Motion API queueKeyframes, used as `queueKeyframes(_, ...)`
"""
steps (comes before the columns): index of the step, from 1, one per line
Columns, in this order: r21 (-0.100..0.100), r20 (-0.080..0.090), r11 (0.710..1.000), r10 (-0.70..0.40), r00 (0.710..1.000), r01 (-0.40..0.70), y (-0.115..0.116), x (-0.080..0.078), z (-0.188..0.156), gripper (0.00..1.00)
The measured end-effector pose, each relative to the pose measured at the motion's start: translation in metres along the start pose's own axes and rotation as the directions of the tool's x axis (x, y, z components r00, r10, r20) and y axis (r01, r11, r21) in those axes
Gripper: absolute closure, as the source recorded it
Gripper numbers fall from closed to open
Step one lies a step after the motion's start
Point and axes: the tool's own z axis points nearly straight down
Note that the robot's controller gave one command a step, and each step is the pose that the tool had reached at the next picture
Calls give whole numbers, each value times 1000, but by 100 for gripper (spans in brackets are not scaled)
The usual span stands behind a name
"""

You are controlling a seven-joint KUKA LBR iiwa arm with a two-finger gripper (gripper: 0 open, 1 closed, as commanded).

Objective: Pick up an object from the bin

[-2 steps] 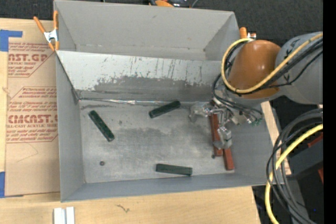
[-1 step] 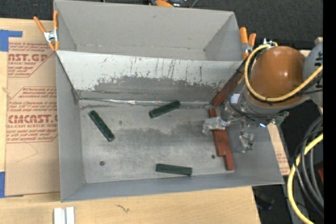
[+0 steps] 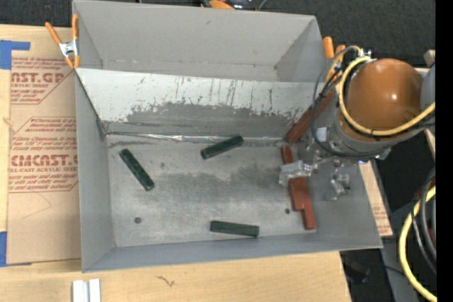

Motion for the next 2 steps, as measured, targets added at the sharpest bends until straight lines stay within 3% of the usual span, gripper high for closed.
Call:
queueKeyframes(1, -1, 11, 989, -151, 988, 151, -6, -13, 39, 0)
queueKeyframes(2, -2, 3, 988, -153, 988, 153, -5, -19, 39, 0)
